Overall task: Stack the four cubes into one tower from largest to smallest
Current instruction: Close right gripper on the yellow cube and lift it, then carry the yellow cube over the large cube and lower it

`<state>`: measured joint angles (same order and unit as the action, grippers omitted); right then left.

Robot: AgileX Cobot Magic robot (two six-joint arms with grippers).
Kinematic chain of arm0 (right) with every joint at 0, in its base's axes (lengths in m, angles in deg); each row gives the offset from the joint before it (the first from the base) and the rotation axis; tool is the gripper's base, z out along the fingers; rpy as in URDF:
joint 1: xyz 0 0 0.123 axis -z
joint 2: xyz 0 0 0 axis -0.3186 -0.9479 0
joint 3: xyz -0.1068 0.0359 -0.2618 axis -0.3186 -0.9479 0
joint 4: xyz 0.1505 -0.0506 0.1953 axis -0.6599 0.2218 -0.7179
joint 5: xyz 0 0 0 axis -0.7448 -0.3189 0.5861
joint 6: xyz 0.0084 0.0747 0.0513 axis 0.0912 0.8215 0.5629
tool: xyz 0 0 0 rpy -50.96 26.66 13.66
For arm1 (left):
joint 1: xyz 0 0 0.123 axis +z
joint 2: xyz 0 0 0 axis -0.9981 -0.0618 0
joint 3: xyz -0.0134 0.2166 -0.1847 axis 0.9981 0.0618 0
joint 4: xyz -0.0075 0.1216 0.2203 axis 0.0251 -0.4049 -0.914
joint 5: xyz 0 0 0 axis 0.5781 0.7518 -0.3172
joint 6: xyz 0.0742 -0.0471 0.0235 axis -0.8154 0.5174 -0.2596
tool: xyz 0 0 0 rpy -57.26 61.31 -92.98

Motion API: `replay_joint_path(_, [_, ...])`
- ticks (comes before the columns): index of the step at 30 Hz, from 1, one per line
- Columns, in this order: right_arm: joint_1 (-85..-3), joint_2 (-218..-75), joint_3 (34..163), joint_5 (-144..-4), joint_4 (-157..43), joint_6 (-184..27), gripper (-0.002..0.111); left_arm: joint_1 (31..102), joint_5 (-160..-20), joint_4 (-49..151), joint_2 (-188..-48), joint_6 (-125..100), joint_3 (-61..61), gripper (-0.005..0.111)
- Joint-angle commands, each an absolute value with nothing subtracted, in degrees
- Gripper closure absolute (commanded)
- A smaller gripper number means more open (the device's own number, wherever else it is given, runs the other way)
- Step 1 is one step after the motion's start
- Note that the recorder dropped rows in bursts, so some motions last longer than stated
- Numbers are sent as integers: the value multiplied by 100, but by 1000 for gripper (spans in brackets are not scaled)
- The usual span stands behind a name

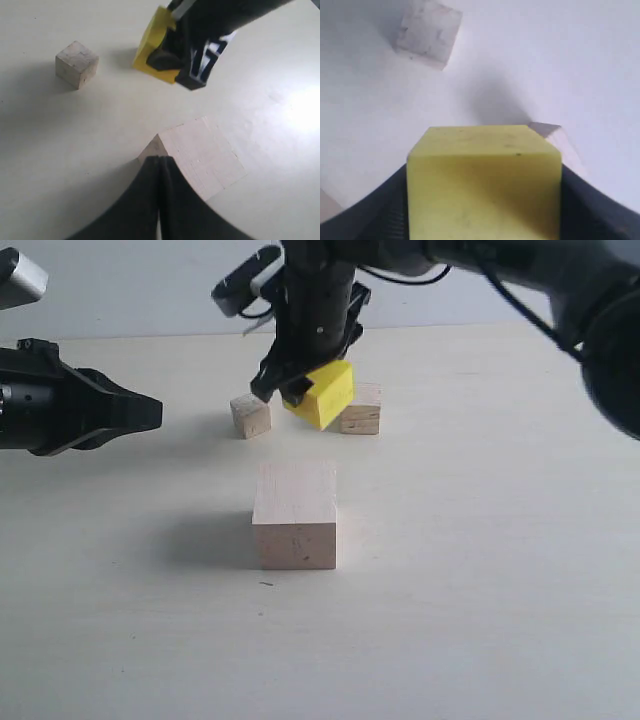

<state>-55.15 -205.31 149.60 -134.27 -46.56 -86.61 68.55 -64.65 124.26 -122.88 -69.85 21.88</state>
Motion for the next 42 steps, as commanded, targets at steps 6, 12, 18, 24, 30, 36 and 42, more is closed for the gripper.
replay_joint_path(6, [-5515,-19291,14995,-14215,-5734,-8995,108,6872,-6402,12401,-12248,-6970,2210,107])
replay_joint_path(12, [-5515,-18964,14995,-14358,-6556,-10040,108,6872,-6336,12401,-12248,-6970,2210,107])
replay_joint_path(18, [-5515,-18658,14357,-14358,-6768,-10714,108,6872,-6255,12401,-12248,-6970,2210,107])
replay_joint_path(24, [-5515,-18194,13191,-14358,-7553,-12595,108,6872,-6198,12401,-12248,-6970,2210,107])
replay_joint_path(30, [-5515,-18018,12818,-14358,-7645,-12923,108,6872,-6143,12401,-12248,-6970,2210,107])
replay_joint_path(36, [-5526,-18053,12804,-14258,-7645,-13328,108,6872,-6010,12396,-12248,-6970,2210,107])
replay_joint_path(42, [-5526,-18056,12796,-14106,-7680,-13158,108,6872,-5997,12396,-12248,-6970,2210,107])
